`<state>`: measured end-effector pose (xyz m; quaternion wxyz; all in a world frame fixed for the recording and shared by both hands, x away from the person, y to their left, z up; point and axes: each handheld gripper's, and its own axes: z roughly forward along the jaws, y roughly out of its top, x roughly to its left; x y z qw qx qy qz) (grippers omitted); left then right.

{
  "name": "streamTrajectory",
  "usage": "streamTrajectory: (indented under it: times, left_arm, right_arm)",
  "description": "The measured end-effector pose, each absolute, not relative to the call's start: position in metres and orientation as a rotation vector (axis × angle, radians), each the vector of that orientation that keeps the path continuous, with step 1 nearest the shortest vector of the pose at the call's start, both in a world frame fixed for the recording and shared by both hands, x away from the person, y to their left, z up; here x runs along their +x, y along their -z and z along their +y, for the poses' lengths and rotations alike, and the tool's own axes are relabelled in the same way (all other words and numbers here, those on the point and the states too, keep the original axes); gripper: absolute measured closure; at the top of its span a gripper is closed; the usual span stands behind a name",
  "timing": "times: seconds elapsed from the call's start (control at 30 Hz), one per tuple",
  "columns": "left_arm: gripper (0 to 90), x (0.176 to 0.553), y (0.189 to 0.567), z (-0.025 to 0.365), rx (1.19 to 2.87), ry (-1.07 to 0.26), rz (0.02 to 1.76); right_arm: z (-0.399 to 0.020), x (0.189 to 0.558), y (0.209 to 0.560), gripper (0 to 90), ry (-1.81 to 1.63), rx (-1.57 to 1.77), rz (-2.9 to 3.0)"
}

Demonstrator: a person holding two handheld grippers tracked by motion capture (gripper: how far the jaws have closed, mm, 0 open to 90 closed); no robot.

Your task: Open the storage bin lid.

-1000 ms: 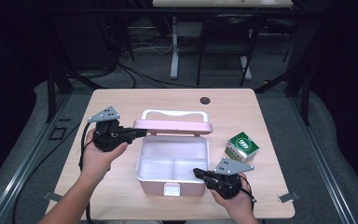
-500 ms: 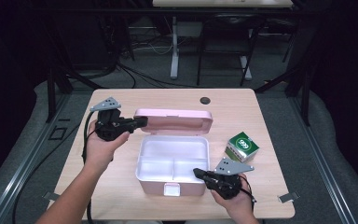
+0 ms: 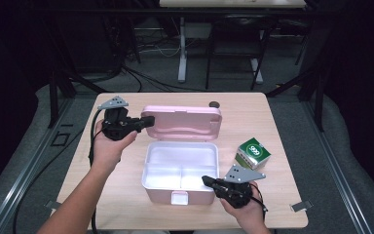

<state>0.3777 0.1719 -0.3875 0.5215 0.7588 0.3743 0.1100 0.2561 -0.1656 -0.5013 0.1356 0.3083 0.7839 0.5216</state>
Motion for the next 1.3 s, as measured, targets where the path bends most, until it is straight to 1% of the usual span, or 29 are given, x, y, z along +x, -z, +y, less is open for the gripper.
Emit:
streamTrajectory:
  times: [0.57,0.8,1.13,1.23,1.3]
  left_arm:
    - [84.6,0.390,0.395,0.173,1.826,-0.290,0.943]
    - [80.9,0.387,0.397,0.171,1.837,-0.295,0.922]
    - [68.8,0.385,0.410,0.175,1.855,-0.281,0.931]
    - [61.0,0.383,0.415,0.175,1.858,-0.306,0.943]
    - [60.8,0.382,0.417,0.176,1.856,-0.282,0.963]
  right_arm:
    - [-0.166,0.256,0.502,90.0,-1.514,0.892,2.270]
    - [-0.166,0.256,0.502,90.0,-1.515,0.890,2.269]
    - [-0.167,0.256,0.502,90.0,-1.512,0.886,2.271]
    - [-0.167,0.256,0.503,90.0,-1.521,0.882,2.262]
    - [-0.167,0.256,0.502,90.0,-1.521,0.881,2.257]
